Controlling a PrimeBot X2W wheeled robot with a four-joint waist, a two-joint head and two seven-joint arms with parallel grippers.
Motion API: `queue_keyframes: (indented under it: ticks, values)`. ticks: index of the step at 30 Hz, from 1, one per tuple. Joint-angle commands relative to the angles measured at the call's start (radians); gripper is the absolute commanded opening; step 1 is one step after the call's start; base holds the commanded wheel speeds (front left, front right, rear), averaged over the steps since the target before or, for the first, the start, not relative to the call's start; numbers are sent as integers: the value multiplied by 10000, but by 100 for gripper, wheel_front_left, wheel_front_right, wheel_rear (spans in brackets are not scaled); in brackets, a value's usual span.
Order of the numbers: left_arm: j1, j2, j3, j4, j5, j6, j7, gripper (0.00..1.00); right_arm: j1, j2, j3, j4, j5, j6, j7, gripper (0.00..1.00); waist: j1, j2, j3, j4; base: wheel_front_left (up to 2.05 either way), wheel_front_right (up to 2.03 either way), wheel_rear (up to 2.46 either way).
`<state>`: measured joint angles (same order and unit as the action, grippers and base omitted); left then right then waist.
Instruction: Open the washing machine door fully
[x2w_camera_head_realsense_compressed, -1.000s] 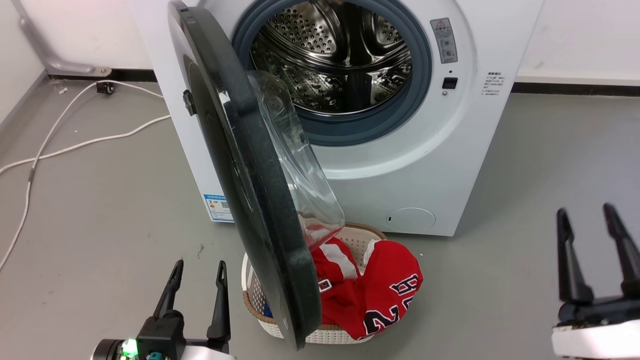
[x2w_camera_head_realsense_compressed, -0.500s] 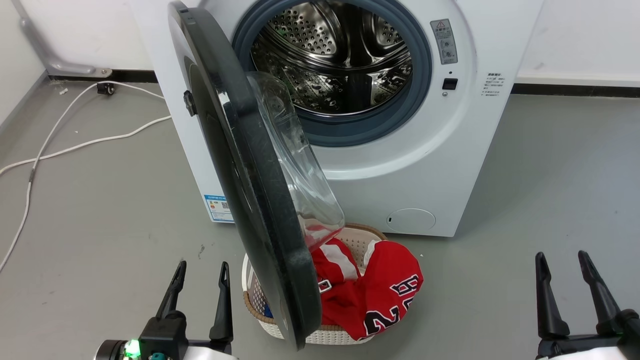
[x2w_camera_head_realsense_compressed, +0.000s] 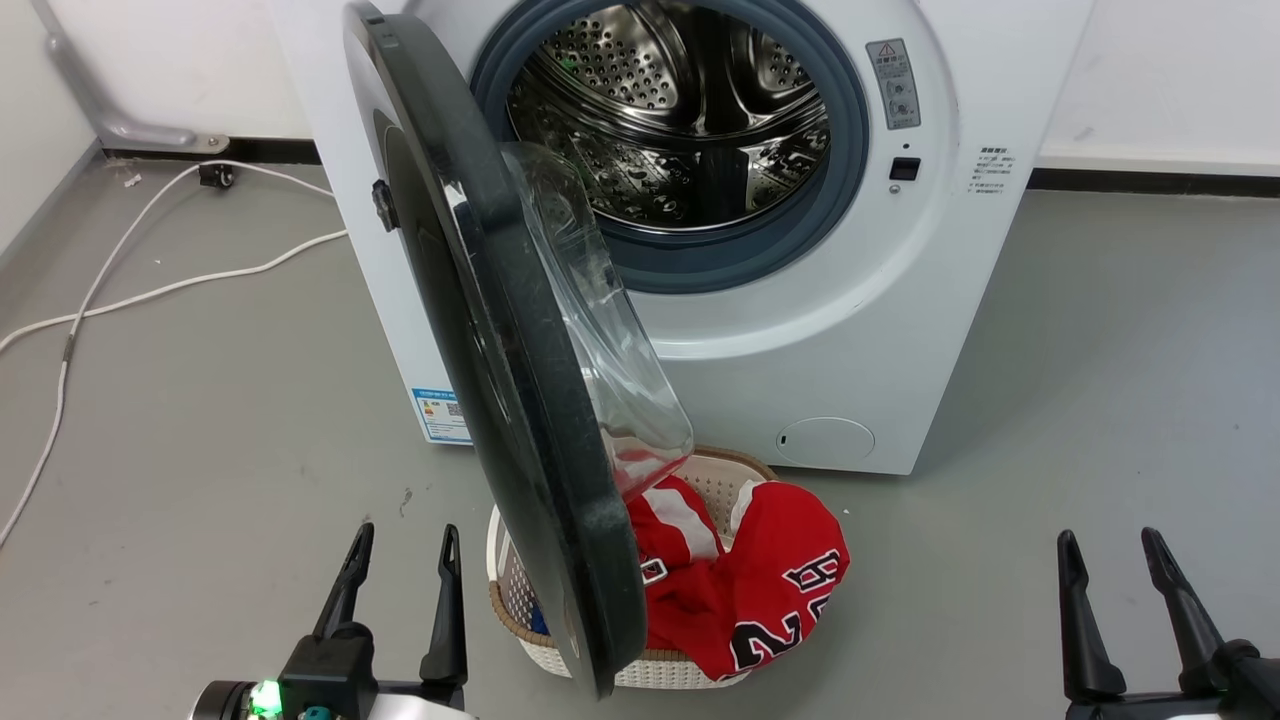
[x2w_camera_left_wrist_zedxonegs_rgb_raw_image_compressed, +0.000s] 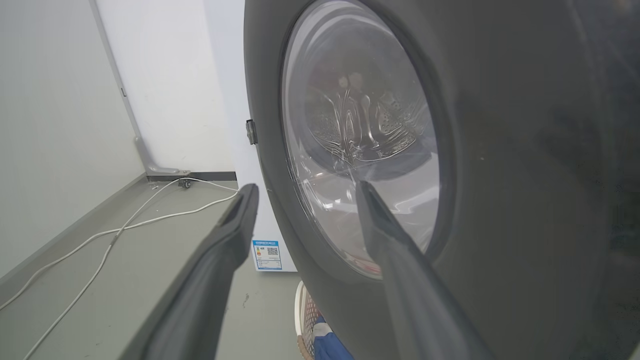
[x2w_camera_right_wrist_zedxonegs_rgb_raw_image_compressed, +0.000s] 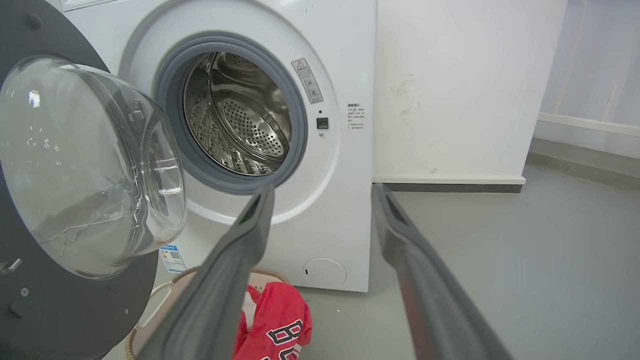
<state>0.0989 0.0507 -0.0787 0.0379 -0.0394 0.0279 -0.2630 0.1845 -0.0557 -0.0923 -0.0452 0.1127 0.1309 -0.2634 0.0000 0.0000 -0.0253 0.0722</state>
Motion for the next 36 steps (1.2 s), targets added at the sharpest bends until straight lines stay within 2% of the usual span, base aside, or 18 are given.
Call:
queue_keyframes:
  ticks: [1,13,14,15,16,20,27,31,36]
  values:
    - [110,-8,4,-13,-15,30,-27,100,20,56,10,22,-53,-2,-17,100,0,0,7,-10,0,0,0]
    - [106,-8,147,-23,-162,176,-27,100,-77,73,90,146,82,-2,-18,100,0,0,10,-14,0,0,0]
    - [95,-8,186,-54,-202,220,-27,98,-82,73,97,146,90,-2,-18,100,0,0,7,-18,0,0,0]
    - [50,-8,264,-149,-200,294,-27,45,-89,72,111,144,95,-2,-18,100,0,0,4,-20,0,0,0]
    - [31,-6,330,-194,-212,308,-26,0,-91,72,124,142,116,-2,-18,100,0,0,2,-19,0,0,0]
    - [-189,-3,639,-609,-107,327,-27,0,-78,72,146,132,166,-2,-18,100,0,0,-8,0,0,0,0]
    - [-809,191,1075,-2127,196,288,-27,0,-78,71,175,117,218,-2,-18,100,0,0,-2,43,0,0,0]
    - [-1115,265,932,-2924,411,230,-26,0,-80,71,192,112,236,-2,-18,100,0,0,-9,57,0,0,0]
    - [-1559,326,284,-3888,769,86,-26,0,-77,72,255,176,261,-2,-18,100,0,0,-18,59,0,0,0]
